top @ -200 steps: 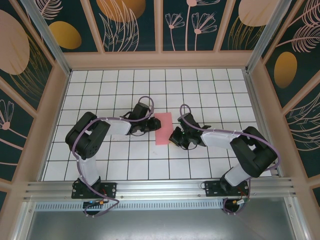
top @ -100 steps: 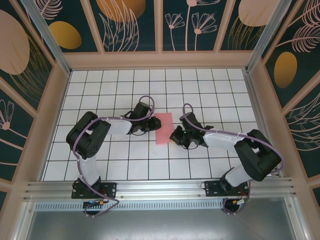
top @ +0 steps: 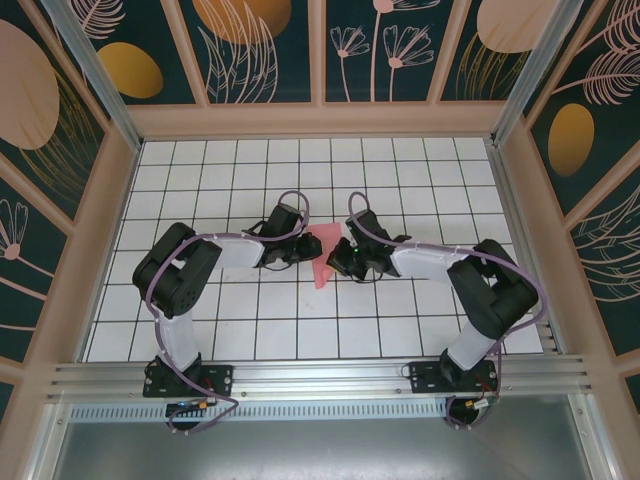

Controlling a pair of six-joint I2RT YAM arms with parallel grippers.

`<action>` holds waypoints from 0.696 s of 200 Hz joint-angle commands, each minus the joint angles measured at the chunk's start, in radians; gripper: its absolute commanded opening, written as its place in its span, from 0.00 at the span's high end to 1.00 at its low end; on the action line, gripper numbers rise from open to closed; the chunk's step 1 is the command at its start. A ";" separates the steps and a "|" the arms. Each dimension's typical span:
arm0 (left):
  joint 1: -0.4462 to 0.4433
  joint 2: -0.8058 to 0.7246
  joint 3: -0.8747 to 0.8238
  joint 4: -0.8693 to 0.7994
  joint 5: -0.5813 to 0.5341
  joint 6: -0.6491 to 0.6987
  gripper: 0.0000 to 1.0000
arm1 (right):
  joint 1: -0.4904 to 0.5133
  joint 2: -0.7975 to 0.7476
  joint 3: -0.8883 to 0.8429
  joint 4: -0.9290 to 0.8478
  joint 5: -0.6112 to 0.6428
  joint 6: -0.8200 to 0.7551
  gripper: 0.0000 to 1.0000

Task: Fold a paper plane with a square sheet of paper (pick it up from the middle)

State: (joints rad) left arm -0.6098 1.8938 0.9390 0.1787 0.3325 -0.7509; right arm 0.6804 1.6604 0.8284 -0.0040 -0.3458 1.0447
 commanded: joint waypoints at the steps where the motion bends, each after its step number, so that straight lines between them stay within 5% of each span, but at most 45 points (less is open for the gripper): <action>1: -0.007 -0.031 0.028 -0.028 -0.017 0.022 0.78 | -0.005 0.037 0.040 0.006 -0.013 -0.041 0.97; 139: -0.006 0.101 0.173 -0.147 -0.125 0.022 0.85 | -0.032 0.116 0.050 0.099 -0.053 -0.074 0.97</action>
State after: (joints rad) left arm -0.6098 1.9636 1.0748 0.0937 0.2230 -0.7509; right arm 0.6559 1.7576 0.8490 0.0750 -0.3767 1.0000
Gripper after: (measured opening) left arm 0.154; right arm 0.064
